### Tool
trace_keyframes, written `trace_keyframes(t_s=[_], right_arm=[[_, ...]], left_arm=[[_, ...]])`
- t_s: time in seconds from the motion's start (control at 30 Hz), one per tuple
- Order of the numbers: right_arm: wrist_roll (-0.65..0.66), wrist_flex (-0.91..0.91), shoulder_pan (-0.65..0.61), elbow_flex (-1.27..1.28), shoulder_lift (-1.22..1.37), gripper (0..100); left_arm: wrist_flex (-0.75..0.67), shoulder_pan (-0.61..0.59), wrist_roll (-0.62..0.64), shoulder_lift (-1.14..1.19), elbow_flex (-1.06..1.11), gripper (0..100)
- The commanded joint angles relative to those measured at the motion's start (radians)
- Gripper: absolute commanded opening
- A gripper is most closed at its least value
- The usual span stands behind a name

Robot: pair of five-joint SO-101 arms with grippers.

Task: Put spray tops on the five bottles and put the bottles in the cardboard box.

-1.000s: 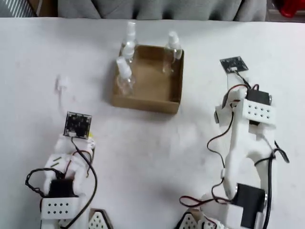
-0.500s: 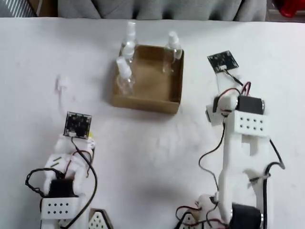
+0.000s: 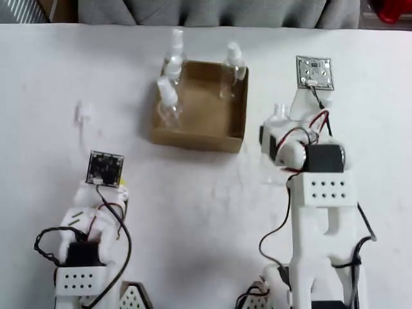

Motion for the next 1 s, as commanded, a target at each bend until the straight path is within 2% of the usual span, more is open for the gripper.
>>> trace_keyframes(t_s=[0.0,0.27,0.67,0.97], right_arm=[[-0.015,-0.021,-0.079,-0.011,-0.077,1.5],[-0.02,-0.042,-0.199,0.032,-0.213,1.5],[-0.021,-0.441,-0.329,0.488,-0.443,1.5],[-0.021,-0.631,-0.337,0.715,-0.667,1.5]], left_arm=[[-0.031,-0.012,-0.005,-0.004,-0.006,2],[-0.009,-0.012,-0.011,-0.004,-0.006,2],[-0.003,-0.013,-0.011,-0.004,-0.006,2],[-0.003,-0.013,-0.011,-0.004,-0.006,2]])
